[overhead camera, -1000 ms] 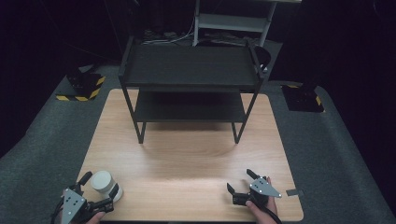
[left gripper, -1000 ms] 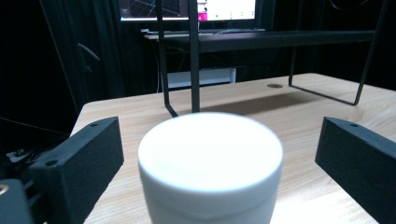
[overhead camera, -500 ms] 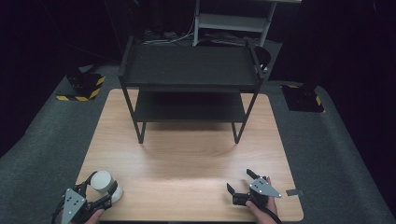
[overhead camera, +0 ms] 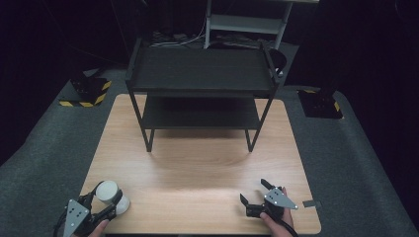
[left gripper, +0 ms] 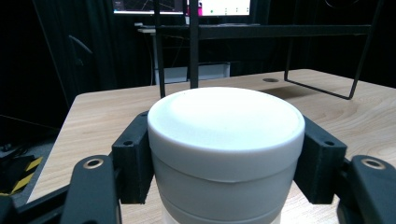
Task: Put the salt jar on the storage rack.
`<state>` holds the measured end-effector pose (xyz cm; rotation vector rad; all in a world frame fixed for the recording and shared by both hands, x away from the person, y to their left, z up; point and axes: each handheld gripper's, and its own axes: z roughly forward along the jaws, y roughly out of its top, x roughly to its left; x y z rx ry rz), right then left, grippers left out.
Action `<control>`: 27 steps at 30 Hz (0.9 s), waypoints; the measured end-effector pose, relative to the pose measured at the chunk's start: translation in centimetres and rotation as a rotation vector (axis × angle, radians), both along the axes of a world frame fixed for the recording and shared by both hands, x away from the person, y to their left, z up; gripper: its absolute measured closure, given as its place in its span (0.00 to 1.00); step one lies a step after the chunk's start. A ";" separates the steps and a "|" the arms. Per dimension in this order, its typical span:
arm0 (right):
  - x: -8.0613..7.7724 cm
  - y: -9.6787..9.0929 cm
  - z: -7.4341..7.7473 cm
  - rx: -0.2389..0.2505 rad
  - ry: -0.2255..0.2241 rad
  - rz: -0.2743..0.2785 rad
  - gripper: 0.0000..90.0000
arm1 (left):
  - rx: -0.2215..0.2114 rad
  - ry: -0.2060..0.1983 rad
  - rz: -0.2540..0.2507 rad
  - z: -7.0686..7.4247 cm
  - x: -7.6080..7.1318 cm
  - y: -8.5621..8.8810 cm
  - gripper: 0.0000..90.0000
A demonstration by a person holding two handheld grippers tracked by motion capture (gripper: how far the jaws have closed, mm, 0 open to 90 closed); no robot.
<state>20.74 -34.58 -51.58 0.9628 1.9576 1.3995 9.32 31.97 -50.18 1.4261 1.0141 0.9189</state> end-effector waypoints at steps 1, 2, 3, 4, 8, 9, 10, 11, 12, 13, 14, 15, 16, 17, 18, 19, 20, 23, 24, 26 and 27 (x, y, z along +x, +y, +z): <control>0.0 0.0 0.0 0.001 0.000 0.000 0.01 | 0.001 0.002 0.000 0.1 0.0 0.0 0.38; 0.0 0.0 0.0 0.002 0.001 0.000 0.01 | 0.003 0.005 0.001 0.2 0.0 0.0 0.38; 0.0 0.0 0.0 0.003 0.001 0.000 0.01 | 0.004 0.007 0.002 0.2 0.0 0.0 0.38; 0.0 0.0 0.0 0.003 0.002 -0.001 0.01 | 0.004 0.008 0.003 0.2 0.0 -0.1 0.38; 0.0 -0.1 0.0 0.005 0.002 0.000 0.01 | 0.006 0.015 0.006 0.4 0.0 -0.1 0.38; 0.0 -0.1 0.0 0.004 0.002 0.001 0.01 | 0.011 0.017 0.007 0.5 0.0 -0.2 0.38; 0.0 -0.1 0.0 0.005 0.002 0.000 0.01 | 0.011 0.020 0.007 0.6 0.0 -0.2 0.38; 0.0 -0.1 0.0 0.005 0.002 0.001 0.01 | 0.009 0.023 0.008 0.7 0.0 -0.2 0.38; 0.0 -0.1 0.0 0.006 0.001 0.000 0.01 | 0.003 0.025 0.007 0.7 0.0 -0.2 0.38; 0.0 -0.1 0.0 0.007 0.001 0.000 0.01 | 0.003 0.027 0.006 0.7 0.0 -0.2 0.38; 0.0 -0.1 0.0 0.007 0.000 0.000 0.01 | 0.003 0.028 0.005 0.8 0.0 -0.3 0.38; 0.0 -0.1 0.0 0.006 0.001 -0.001 0.01 | 0.005 0.030 0.005 0.9 0.0 -0.3 0.38; 0.0 0.0 0.0 0.004 0.001 -0.001 0.01 | 0.007 0.030 0.003 0.9 0.0 -0.4 0.38; 0.0 0.0 0.0 0.003 0.002 -0.001 0.01 | 0.004 0.028 0.003 1.0 0.0 -0.4 0.38; 0.1 0.0 0.0 0.001 0.001 0.000 0.01 | 0.002 0.025 0.003 1.1 0.0 -0.5 0.38; 0.1 0.0 0.0 0.001 0.001 0.000 0.01 | 0.002 0.025 0.003 1.1 0.0 -0.5 0.38; 0.0 0.0 0.0 0.002 0.000 -0.004 0.01 | 0.004 0.020 0.003 1.4 0.1 -0.7 0.38; 0.0 0.0 0.0 0.005 0.000 -0.002 0.01 | 0.012 0.015 -0.001 1.9 0.3 -1.1 0.38; 0.0 -0.1 0.0 0.003 -0.001 0.001 0.01 | 0.015 0.017 -0.002 2.1 0.4 -1.3 0.38; 0.0 -0.1 0.0 0.001 -0.003 0.003 0.01 | 0.019 0.022 -0.009 2.6 0.7 -1.7 0.38; 0.0 -0.1 0.0 -0.001 -0.004 0.004 0.01 | 0.025 0.024 -0.013 2.8 0.9 -2.0 0.38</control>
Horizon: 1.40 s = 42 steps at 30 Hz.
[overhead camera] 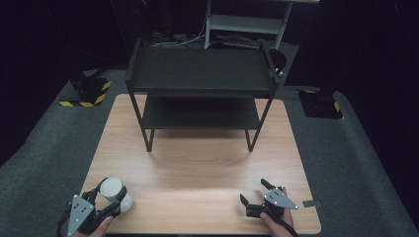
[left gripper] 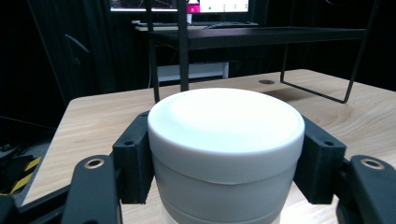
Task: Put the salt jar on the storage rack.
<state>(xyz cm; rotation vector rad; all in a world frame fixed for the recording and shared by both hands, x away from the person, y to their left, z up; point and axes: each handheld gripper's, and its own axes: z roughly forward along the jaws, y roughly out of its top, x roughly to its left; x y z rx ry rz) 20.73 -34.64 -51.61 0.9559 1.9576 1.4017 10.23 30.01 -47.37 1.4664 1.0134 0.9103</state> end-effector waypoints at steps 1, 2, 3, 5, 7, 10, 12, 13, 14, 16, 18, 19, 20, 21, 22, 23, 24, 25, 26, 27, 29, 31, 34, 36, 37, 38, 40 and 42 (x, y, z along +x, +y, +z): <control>0.0 0.0 0.0 -0.001 -0.001 0.001 0.01 | -0.001 0.002 -0.002 0.2 0.2 -0.2 0.38; 0.0 0.0 0.0 0.000 -0.001 0.002 0.01 | -0.002 0.004 -0.009 0.6 0.6 -0.6 0.38; 0.0 0.0 0.0 0.001 -0.001 0.002 0.01 | -0.005 0.003 -0.011 0.8 0.8 -0.8 0.38; 0.0 -0.1 0.0 0.001 -0.001 0.003 0.01 | -0.013 0.003 -0.019 1.3 1.4 -1.2 0.38; 0.0 -0.1 0.0 0.001 -0.001 0.004 0.01 | -0.012 0.000 -0.026 1.7 1.8 -1.6 0.38; 0.0 -0.1 0.0 0.000 -0.001 0.006 0.01 | -0.010 -0.001 -0.043 2.7 2.8 -2.4 0.38; 0.0 -0.1 0.0 0.000 -0.002 0.006 0.01 | -0.006 0.000 -0.047 3.1 3.2 -2.8 0.38; 0.0 -0.1 0.0 0.001 -0.001 0.006 0.01 | -0.006 0.001 -0.054 3.5 3.6 -3.1 0.38; 0.0 -0.1 0.0 0.001 0.000 0.007 0.01 | -0.005 0.000 -0.060 3.8 4.0 -3.4 0.38; 0.0 -0.1 0.0 0.000 -0.002 0.008 0.01 | -0.006 0.001 -0.068 4.1 4.5 -3.8 0.38; 0.0 -0.1 0.0 0.000 -0.003 0.009 0.01 | -0.011 0.007 -0.087 4.6 5.6 -4.3 0.38; 0.0 -0.1 0.0 -0.001 -0.003 0.009 0.01 | -0.009 0.010 -0.095 5.0 6.2 -4.7 0.38; 0.0 -0.1 0.0 0.000 -0.003 0.010 0.01 | -0.004 0.008 -0.100 5.2 6.6 -5.1 0.38; 0.0 -0.1 0.0 0.000 -0.003 0.011 0.01 | -0.004 0.008 -0.100 5.2 6.6 -5.1 0.38; 0.0 -0.1 0.0 0.001 -0.003 0.011 0.01 | 0.001 0.007 -0.110 5.7 7.3 -5.6 0.38; 0.0 -0.1 0.0 0.001 -0.003 0.011 0.01 | -0.001 0.007 -0.115 5.9 7.7 -5.9 0.38; 0.0 -0.1 0.0 0.001 -0.003 0.011 0.01 | -0.005 0.007 -0.119 6.1 7.9 -6.1 0.38; 0.0 -0.2 0.0 0.002 -0.002 0.011 0.01 | -0.005 0.006 -0.125 6.4 8.3 -6.4 0.38; 0.1 -0.2 0.0 0.002 -0.002 0.012 0.01 | -0.006 0.004 -0.128 6.6 8.5 -6.7 0.38; 0.1 -0.2 0.0 0.002 -0.002 0.013 0.01 | -0.005 0.002 -0.133 6.9 8.9 -7.0 0.38; 0.1 -0.2 0.0 0.003 -0.003 0.014 0.01 | -0.008 0.000 -0.135 7.2 9.2 -7.4 0.38; 0.1 -0.2 -0.1 0.003 -0.003 0.016 0.01 | -0.016 -0.001 -0.152 8.0 10.2 -8.1 0.38; 0.1 -0.2 -0.1 0.004 -0.003 0.016 0.01 | -0.004 -0.011 -0.159 9.1 11.1 -9.1 0.38; 0.1 -0.3 -0.1 0.007 -0.002 0.016 0.01 | -0.005 -0.014 -0.160 9.3 11.3 -9.3 0.38; 0.1 -0.3 -0.1 0.008 -0.003 0.015 0.01 | -0.010 -0.021 -0.166 10.0 11.8 -9.7 0.38; 0.1 -0.3 -0.1 0.008 -0.003 0.016 0.01 | -0.010 -0.021 -0.166 10.0 11.8 -9.7 0.38; 0.1 -0.3 -0.1 0.008 -0.003 0.017 0.01 | -0.011 -0.030 -0.168 10.7 12.3 -10.3 0.38; 0.1 -0.3 -0.1 0.009 -0.003 0.018 0.01 | -0.009 -0.037 -0.169 11.4 12.8 -10.9 0.38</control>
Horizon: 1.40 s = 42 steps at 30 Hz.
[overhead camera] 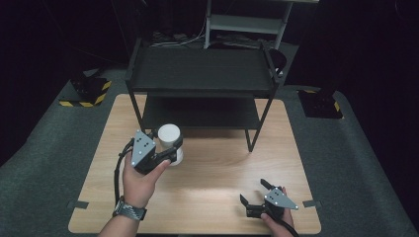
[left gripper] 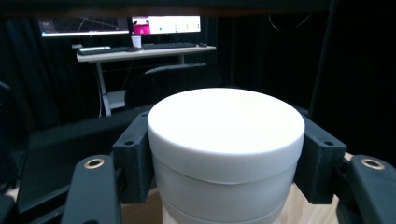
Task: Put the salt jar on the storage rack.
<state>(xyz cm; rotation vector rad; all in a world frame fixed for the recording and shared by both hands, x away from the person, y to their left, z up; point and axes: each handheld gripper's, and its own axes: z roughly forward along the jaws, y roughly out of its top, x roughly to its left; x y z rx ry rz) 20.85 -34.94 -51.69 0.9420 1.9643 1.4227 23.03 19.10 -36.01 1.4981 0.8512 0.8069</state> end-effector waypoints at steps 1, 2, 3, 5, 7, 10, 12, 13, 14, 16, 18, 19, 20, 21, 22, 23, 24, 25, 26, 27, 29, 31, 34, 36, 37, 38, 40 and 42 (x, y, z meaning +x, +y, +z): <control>0.0 0.0 0.0 0.000 0.000 0.000 0.01 | -0.001 -0.004 -0.003 0.4 0.3 -0.3 0.38; 0.0 0.0 0.0 0.001 0.000 0.001 0.01 | -0.003 -0.005 -0.004 0.6 0.5 -0.5 0.38; 0.0 0.0 0.0 0.002 -0.001 0.002 0.01 | -0.003 -0.007 -0.005 0.9 0.8 -0.8 0.38; 0.0 -0.1 0.0 0.003 0.000 0.002 0.01 | 0.002 -0.010 -0.006 1.4 1.3 -1.4 0.38; 0.0 -0.1 0.0 0.004 -0.001 0.003 0.01 | 0.007 -0.008 -0.010 1.9 2.2 -2.0 0.38; 0.0 -0.1 0.0 0.005 -0.001 0.005 0.01 | 0.015 -0.013 -0.006 2.6 3.1 -2.7 0.38; 0.0 -0.1 -0.1 0.006 -0.001 0.005 0.01 | 0.019 -0.014 -0.004 2.9 3.5 -3.0 0.38; 0.0 -0.1 -0.1 0.006 -0.001 0.005 0.01 | 0.017 -0.016 -0.002 3.0 3.7 -3.2 0.38; 0.0 -0.1 -0.1 0.007 -0.001 0.005 0.01 | 0.012 -0.015 0.000 3.2 4.0 -3.4 0.38; 0.1 -0.2 -0.1 0.008 -0.002 0.007 0.01 | 0.004 -0.011 0.009 3.5 4.8 -3.9 0.38; 0.1 -0.2 -0.1 0.009 -0.002 0.008 0.01 | 0.003 -0.006 0.013 3.6 5.2 -4.1 0.38; 0.1 -0.2 -0.1 0.009 -0.003 0.009 0.01 | 0.001 -0.003 0.016 3.6 5.4 -4.3 0.38; 0.0 -0.2 -0.1 0.010 -0.003 0.009 0.01 | 0.001 0.002 0.022 3.7 5.9 -4.5 0.38; 0.0 -0.3 -0.1 0.011 -0.003 0.010 0.01 | 0.004 0.005 0.026 3.8 6.2 -4.7 0.38; 0.0 -0.3 -0.1 0.012 -0.003 0.009 0.01 | 0.004 0.005 0.026 3.8 6.2 -4.7 0.38; 0.0 -0.3 -0.1 0.013 -0.003 0.010 0.01 | 0.008 0.007 0.031 3.9 6.6 -5.0 0.38; 0.0 -0.3 -0.1 0.013 -0.003 0.010 0.01 | 0.008 0.007 0.031 3.9 6.6 -5.0 0.38; 0.1 -0.3 -0.1 0.015 -0.002 0.010 0.01 | 0.009 0.012 0.034 4.0 7.0 -5.2 0.38; 0.1 -0.3 -0.1 0.015 -0.002 0.010 0.01 | 0.013 0.013 0.035 4.0 7.3 -5.4 0.38; 0.1 -0.3 -0.1 0.015 -0.002 0.010 0.01 | 0.013 0.013 0.035 4.0 7.3 -5.4 0.38; 0.1 -0.3 -0.1 0.018 -0.002 0.012 0.01 | 0.020 0.017 0.043 4.0 7.8 -5.8 0.38; 0.1 -0.4 -0.2 0.019 -0.003 0.012 0.01 | 0.014 0.022 0.050 3.9 8.3 -6.1 0.38; 0.1 -0.4 -0.2 0.021 -0.003 0.013 0.01 | 0.012 0.030 0.059 3.9 8.8 -6.3 0.38; 0.1 -0.4 -0.2 0.022 -0.003 0.013 0.01 | 0.010 0.027 0.066 3.8 9.1 -6.3 0.38; 0.1 -0.4 -0.2 0.024 -0.004 0.014 0.01 | 0.004 0.025 0.081 3.7 9.5 -6.5 0.38; 0.1 -0.4 -0.2 0.024 -0.004 0.014 0.01 | 0.005 0.024 0.090 3.7 9.8 -6.5 0.38; 0.1 -0.4 -0.2 0.028 -0.003 0.013 0.01 | 0.006 0.022 0.096 3.7 9.9 -6.6 0.38; 0.1 -0.5 -0.2 0.028 -0.001 0.012 0.01 | 0.011 0.018 0.123 3.6 10.4 -6.9 0.38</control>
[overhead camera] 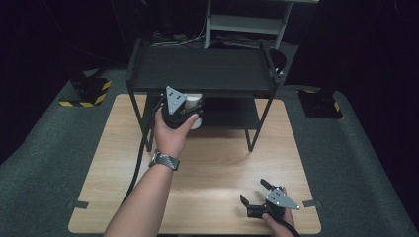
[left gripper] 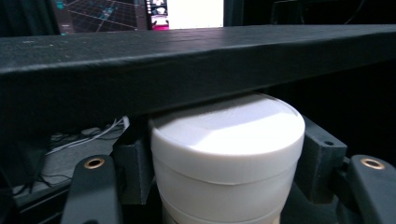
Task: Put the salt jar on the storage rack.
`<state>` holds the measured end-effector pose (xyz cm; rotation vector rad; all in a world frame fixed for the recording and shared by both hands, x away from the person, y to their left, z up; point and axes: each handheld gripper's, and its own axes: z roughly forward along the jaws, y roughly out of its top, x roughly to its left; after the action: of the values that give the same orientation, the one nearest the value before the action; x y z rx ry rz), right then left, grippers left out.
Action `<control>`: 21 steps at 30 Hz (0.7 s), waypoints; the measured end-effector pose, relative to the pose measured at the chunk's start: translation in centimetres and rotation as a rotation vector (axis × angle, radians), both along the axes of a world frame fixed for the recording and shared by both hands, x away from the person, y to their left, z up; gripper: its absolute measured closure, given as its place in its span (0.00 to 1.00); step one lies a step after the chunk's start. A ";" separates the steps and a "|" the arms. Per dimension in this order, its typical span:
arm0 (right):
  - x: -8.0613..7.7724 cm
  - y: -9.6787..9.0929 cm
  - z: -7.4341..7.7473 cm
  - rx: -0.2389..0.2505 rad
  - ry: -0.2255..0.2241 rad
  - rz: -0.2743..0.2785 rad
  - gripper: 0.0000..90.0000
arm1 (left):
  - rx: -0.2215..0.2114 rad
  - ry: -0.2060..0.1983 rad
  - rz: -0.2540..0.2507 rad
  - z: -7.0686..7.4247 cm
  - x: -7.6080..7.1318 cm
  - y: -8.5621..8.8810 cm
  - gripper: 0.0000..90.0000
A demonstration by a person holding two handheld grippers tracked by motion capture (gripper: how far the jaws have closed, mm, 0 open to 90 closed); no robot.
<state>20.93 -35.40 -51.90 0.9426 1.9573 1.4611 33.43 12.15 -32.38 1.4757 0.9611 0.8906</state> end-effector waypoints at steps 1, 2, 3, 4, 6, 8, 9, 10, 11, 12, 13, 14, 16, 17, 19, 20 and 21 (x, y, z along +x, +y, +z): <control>0.0 0.0 0.0 0.000 0.000 0.000 0.01 | 0.000 0.000 0.000 0.0 0.0 0.0 0.38; 0.0 0.0 0.0 0.000 -0.003 0.000 0.00 | 0.003 -0.001 0.005 0.0 0.2 -0.1 0.38; 0.0 0.0 0.0 0.000 -0.003 0.000 0.00 | 0.004 -0.001 0.011 0.0 0.4 -0.2 0.38; 0.0 0.0 0.0 0.001 -0.003 0.000 0.01 | 0.003 0.000 0.018 0.0 0.7 -0.3 0.38; 0.0 -0.1 -0.1 0.002 -0.004 0.000 0.01 | -0.005 0.004 0.025 -0.2 1.1 -0.4 0.38; 0.0 -0.1 -0.1 0.002 -0.004 0.001 0.01 | -0.009 0.005 0.030 -0.3 1.3 -0.5 0.38; 0.0 -0.1 -0.1 0.002 -0.004 0.001 0.01 | -0.006 0.006 0.033 -0.3 1.4 -0.6 0.38; 0.0 -0.1 0.0 0.001 -0.004 0.002 0.01 | -0.001 0.005 0.043 -0.5 1.6 -0.7 0.38; 0.0 -0.1 0.0 0.001 -0.004 0.002 0.01 | 0.000 0.004 0.049 -0.7 1.9 -0.8 0.38; 0.0 -0.1 0.0 0.001 -0.004 0.002 0.01 | 0.000 0.004 0.049 -0.7 1.9 -0.8 0.38; 0.0 -0.1 -0.1 0.002 -0.004 0.002 0.01 | -0.001 0.001 0.052 -0.8 2.0 -0.8 0.38; 0.0 -0.1 -0.1 0.003 -0.005 0.002 0.01 | -0.003 -0.002 0.054 -0.9 2.1 -0.9 0.38; 0.0 -0.1 -0.1 0.004 -0.005 0.003 0.01 | -0.017 -0.008 0.057 -1.3 2.3 -1.0 0.38; 0.0 -0.1 -0.1 0.004 -0.005 0.003 0.01 | -0.018 -0.007 0.058 -1.3 2.4 -1.0 0.38; 0.0 -0.1 -0.1 0.004 -0.006 0.004 0.01 | -0.022 -0.010 0.063 -1.5 2.5 -1.1 0.38; 0.0 -0.1 -0.1 0.003 -0.005 0.005 0.01 | -0.024 -0.011 0.064 -1.5 2.5 -1.1 0.38; 0.0 -0.1 -0.1 0.003 -0.006 0.004 0.01 | -0.025 -0.015 0.068 -1.6 2.4 -1.2 0.38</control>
<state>20.95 -35.53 -51.98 0.9352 1.9547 1.4680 35.86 10.92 -34.00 1.4201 1.0135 0.9343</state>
